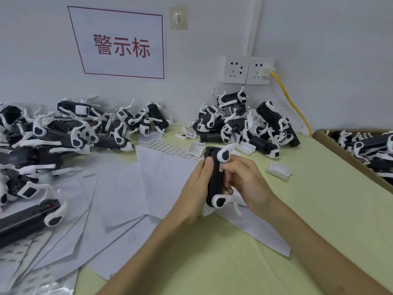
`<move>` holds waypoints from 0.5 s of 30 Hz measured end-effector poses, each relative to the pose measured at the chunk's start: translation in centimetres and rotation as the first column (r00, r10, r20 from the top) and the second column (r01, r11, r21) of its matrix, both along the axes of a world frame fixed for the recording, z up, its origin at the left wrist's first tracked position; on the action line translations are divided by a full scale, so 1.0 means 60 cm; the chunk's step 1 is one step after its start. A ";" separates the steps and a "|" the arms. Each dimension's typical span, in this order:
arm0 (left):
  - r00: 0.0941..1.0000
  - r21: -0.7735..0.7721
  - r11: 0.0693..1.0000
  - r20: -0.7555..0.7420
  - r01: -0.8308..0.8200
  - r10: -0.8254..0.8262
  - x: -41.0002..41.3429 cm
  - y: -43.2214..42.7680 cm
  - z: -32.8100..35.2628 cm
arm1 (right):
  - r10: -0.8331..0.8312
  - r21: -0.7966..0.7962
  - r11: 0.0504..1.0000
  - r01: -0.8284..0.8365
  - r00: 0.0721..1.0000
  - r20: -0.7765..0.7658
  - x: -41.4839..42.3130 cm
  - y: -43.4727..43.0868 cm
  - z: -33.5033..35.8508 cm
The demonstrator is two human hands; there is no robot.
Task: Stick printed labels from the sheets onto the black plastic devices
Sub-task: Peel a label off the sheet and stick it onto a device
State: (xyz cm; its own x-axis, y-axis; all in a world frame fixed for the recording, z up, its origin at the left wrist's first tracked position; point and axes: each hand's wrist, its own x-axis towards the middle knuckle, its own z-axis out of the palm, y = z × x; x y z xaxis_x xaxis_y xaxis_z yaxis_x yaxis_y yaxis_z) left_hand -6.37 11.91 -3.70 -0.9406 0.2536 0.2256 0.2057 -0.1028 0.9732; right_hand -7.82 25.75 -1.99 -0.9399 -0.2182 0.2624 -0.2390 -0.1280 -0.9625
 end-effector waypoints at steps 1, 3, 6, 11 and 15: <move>1.000 0.012 1.000 0.006 0.010 -0.010 -0.001 0.000 0.001 | 0.008 -0.007 1.000 -0.008 1.000 -0.001 0.000 0.002 0.000; 1.000 0.021 1.000 0.016 0.021 -0.022 -0.001 -0.003 0.001 | 0.028 -0.012 1.000 -0.028 1.000 -0.009 -0.001 0.005 0.000; 1.000 -0.004 1.000 0.020 0.017 -0.017 -0.001 -0.005 0.001 | 0.029 0.029 0.999 -0.028 0.999 -0.036 -0.001 0.004 -0.001; 1.000 0.004 1.000 0.003 -0.024 0.024 -0.002 -0.001 -0.003 | -0.002 0.047 0.999 0.003 0.999 -0.036 0.000 -0.001 0.000; 0.999 -0.014 0.999 -0.040 -0.035 0.035 -0.001 -0.004 -0.008 | -0.002 0.047 0.999 0.003 1.000 -0.029 0.001 -0.003 0.001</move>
